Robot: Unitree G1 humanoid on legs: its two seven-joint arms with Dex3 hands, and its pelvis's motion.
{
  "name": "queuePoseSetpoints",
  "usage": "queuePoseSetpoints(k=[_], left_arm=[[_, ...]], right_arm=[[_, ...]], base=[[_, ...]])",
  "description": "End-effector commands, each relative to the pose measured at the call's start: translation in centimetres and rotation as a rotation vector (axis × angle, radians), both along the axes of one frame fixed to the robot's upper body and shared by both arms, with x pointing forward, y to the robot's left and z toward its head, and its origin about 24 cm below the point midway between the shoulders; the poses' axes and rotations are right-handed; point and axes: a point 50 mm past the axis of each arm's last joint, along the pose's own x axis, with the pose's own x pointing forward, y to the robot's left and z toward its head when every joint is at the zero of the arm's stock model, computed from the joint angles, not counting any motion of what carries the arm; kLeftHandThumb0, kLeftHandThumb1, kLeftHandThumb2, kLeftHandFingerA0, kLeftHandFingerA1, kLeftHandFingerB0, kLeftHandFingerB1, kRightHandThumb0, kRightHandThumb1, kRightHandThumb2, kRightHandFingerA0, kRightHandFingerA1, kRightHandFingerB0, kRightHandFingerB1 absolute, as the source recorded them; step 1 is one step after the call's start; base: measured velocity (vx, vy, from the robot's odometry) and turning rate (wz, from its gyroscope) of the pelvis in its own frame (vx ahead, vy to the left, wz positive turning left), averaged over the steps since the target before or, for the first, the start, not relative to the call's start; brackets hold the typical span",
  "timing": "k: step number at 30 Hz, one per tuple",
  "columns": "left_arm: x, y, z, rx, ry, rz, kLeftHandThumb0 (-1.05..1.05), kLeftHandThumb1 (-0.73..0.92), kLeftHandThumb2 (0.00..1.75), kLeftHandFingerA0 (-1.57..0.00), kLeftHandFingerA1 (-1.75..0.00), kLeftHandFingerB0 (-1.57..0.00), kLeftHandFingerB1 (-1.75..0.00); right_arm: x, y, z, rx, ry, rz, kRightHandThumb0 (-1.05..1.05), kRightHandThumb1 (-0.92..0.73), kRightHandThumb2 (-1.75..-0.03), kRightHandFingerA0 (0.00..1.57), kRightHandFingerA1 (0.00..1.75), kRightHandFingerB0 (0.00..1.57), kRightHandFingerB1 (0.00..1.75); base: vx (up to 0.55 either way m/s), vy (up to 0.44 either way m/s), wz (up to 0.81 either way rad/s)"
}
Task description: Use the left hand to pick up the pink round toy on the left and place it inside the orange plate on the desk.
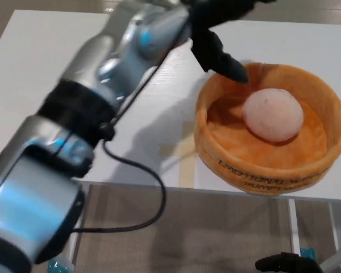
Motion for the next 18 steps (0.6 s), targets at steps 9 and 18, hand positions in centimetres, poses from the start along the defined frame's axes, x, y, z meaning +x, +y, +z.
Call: queuePoseSetpoints(k=[9, 18], left_arm=[[-14.1, 11.7, -0.6, -0.464, -0.091, -0.331, -0.26, 0.71, 0.63, -0.97, -0.55, -0.62, -0.40], [-17.9, 14.8, -3.6, -0.535, -0.010, -0.280, -0.24, 0.71, 0.64, -0.94, -0.54, -0.79, -0.47]], right_arm=[[-0.9, -0.7, -0.4, 0.000, 0.021, -0.004, -0.21, -0.46, -0.86, 0.79, 0.93, 0.66, 0.80], [-0.5, -0.8, -0.2, 0.007, 0.020, -0.013, -0.11, -0.61, -0.63, 0.71, 0.94, 0.66, 0.80]], base=[[0.00, 0.000, 0.00], [0.00, 0.000, 0.00]])
